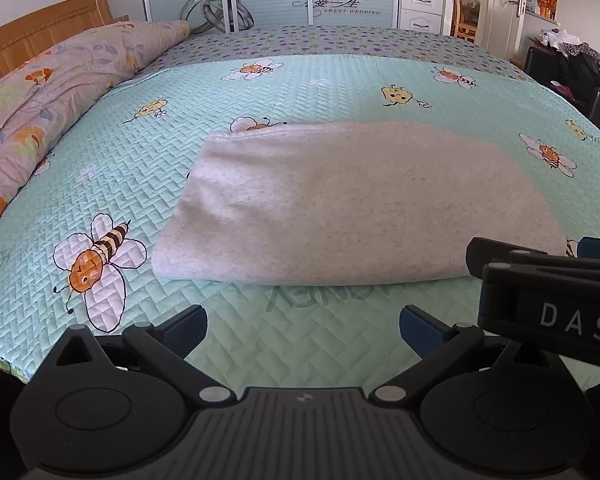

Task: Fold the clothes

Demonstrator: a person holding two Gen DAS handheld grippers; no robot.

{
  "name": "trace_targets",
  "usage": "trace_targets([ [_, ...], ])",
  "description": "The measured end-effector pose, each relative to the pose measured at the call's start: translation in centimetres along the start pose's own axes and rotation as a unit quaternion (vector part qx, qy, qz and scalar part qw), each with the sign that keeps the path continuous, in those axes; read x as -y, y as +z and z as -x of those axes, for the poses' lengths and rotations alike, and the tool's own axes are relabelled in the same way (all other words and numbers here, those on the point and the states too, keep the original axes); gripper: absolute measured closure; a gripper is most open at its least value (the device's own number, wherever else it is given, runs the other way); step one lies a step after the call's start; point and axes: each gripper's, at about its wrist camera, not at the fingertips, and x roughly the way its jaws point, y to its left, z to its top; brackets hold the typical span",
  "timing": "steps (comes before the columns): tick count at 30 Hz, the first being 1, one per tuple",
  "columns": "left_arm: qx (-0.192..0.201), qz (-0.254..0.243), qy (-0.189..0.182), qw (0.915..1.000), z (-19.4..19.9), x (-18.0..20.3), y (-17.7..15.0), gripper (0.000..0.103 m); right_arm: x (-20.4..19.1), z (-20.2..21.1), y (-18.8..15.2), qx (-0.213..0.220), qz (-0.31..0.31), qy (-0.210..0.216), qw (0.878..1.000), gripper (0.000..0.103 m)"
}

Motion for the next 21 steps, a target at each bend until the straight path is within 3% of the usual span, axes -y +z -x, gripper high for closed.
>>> trace_targets([
  [21,-0.004,0.0,-0.002,1.0,-0.18,0.04,-0.12,0.001,-0.16,-0.33,-0.18,-0.005,0.003,0.001,1.0,0.008],
])
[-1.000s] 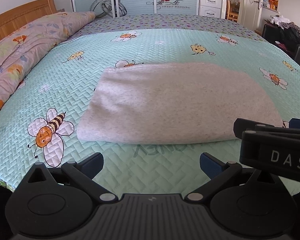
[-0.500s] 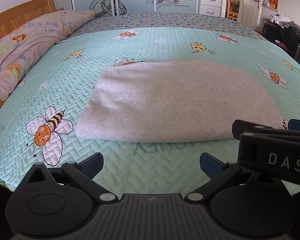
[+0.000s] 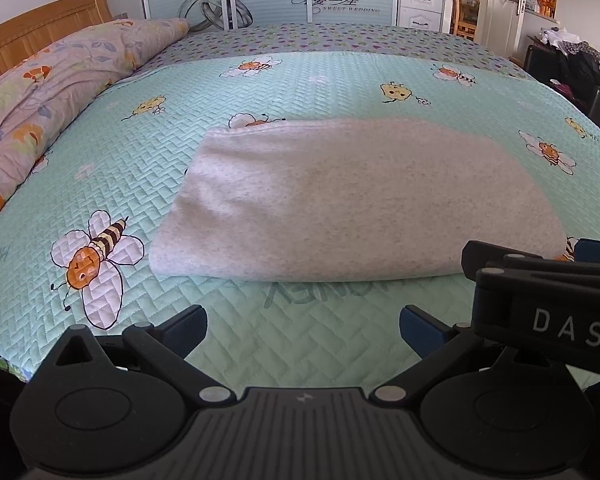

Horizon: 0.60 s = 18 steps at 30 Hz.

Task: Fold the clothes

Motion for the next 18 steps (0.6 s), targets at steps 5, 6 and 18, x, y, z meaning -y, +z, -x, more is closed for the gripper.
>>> trace_targets([
  [5,-0.001,0.0,0.0,1.0,-0.04,0.0,-0.01,0.001,0.04,-0.11,-0.06,-0.002,0.0,-0.001,1.0,0.008],
  [6,-0.001,0.0,0.0,1.0,-0.06,-0.01,-0.02,0.001,0.02,-0.12,-0.12,-0.002,0.0,-0.001,1.0,0.008],
  [18,-0.003,-0.001,-0.002,1.0,-0.29,0.01,0.0,0.001,0.09,-0.33,-0.17,-0.003,0.001,-0.001,1.0,0.008],
])
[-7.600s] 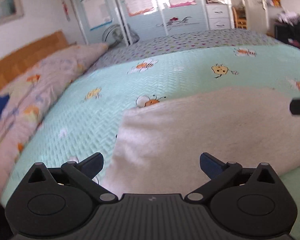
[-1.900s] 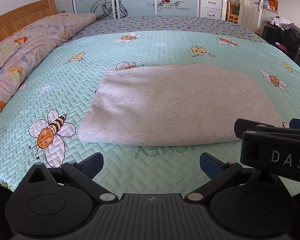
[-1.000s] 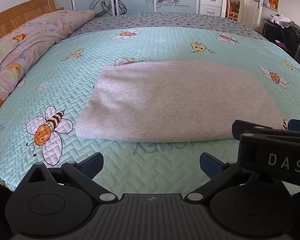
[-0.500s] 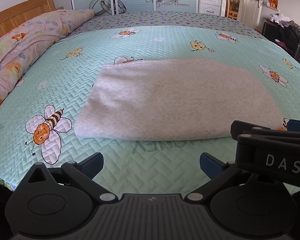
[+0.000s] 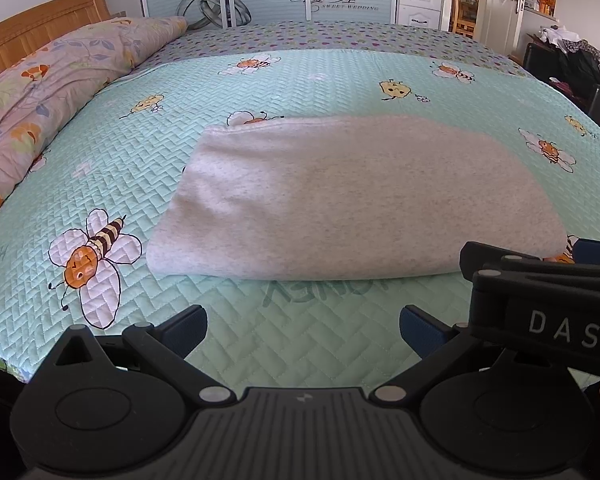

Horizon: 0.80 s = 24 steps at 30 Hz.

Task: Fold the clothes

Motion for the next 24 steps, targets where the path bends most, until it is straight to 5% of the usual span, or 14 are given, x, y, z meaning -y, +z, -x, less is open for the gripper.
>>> trace_targets([
  [9,-0.004,0.004,-0.003,1.0,-0.4,-0.6,0.2,0.001,0.8,-0.2,0.2,0.003,-0.004,0.0,1.0,0.008],
  [13,-0.006,0.023,-0.049,0.9985,-1.0,-2.7,0.8,0.001,3.5,-0.6,0.7,0.001,-0.035,0.031,0.999,0.008],
  [16,0.003,0.024,-0.113,0.9934,-1.5,-5.3,1.8,0.001,6.9,-1.3,0.9,-0.015,-0.086,0.097,0.991,0.008],
  [20,0.018,0.045,-0.173,0.9838,-3.3,-10.8,3.3,0.001,13.6,-3.2,0.6,-0.04,-0.184,0.192,0.963,0.008],
  [24,-0.005,0.135,-0.217,0.9668,-7.4,-18.6,4.6,0.001,21.7,-5.6,-0.4,-0.046,-0.302,0.262,0.916,0.008],
])
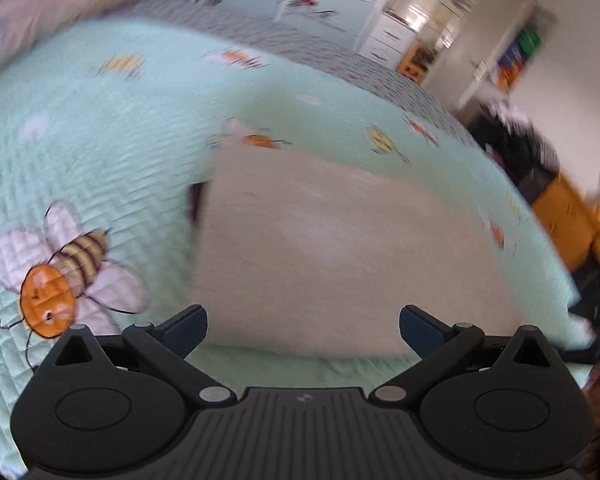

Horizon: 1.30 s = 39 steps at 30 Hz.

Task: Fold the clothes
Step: 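Grasp the folded grey sweatshirt bundle with both grippers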

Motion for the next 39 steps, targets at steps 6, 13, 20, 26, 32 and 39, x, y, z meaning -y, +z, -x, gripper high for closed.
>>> trace_targets([
  [6,-0.033,0.115,-0.018,0.9927,-3.4,-9.7,3.0,0.001,9.0,1.6,5.1,0.012,-0.09,0.052,0.995,0.008],
  [13,-0.099,0.138,-0.093,0.981,-10.5,-10.9,4.8,0.001,13.7,-0.4,9.0,-0.015,-0.129,0.066,0.989,0.008],
  [20,-0.148,0.137,-0.133,0.9705,-17.3,-8.7,7.2,0.001,12.0,-5.2,11.4,-0.085,-0.098,0.053,0.99,0.0],
  [26,-0.182,0.09,-0.151,0.9675,-21.2,-5.3,8.2,0.001,9.4,-9.3,13.1,-0.138,-0.071,0.029,0.987,0.0],
  [32,-0.171,0.117,-0.177,0.9623,-22.5,-5.1,8.0,0.001,7.2,-12.9,14.1,-0.161,-0.068,0.051,0.983,0.0],
  [39,-0.155,0.102,-0.142,0.9722,-21.3,-3.3,8.2,0.038,4.0,-16.0,12.1,-0.169,0.005,0.024,0.985,0.07],
])
